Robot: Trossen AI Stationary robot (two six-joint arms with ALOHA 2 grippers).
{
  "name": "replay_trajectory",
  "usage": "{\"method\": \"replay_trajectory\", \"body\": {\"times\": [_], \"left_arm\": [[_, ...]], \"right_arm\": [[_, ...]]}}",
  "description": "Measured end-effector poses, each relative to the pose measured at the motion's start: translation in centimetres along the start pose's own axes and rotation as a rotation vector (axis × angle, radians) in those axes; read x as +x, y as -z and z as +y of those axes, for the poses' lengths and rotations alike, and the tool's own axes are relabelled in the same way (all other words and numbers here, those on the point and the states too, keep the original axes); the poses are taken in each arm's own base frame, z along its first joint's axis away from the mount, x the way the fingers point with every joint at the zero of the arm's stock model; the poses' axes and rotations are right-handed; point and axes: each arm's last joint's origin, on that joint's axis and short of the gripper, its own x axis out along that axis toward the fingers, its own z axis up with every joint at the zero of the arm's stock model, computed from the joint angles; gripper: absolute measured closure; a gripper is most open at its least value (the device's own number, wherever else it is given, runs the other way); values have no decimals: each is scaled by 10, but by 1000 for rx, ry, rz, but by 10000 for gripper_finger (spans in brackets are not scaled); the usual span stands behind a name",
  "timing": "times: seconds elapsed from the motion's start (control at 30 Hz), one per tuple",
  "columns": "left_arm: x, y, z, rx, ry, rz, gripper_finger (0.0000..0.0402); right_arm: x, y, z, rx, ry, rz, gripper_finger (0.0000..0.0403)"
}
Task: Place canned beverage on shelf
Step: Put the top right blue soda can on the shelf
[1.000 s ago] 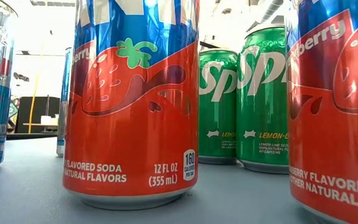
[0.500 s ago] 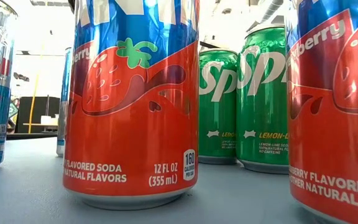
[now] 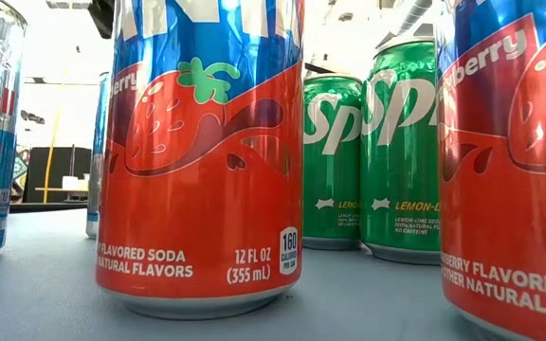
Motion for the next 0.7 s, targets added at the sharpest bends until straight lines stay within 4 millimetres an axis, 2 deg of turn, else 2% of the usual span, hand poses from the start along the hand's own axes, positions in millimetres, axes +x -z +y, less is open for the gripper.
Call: {"method": "replay_trajectory", "body": {"times": [0.17,0.27,0.53,0.7], "left_arm": [[2,0,0,-7,-17,-5,83],[4,1,-1,-5,-19,0,60],[3,0,0,51,-35,-15,54],[10,7,2,56,-40,19,54]], "right_arm": [[0,0,0,-20,0,0,121],[0,0,0,-23,-1,0,121],[0,0,0,-23,-2,1,121],[0,0,0,-23,-2,1,121]]}}
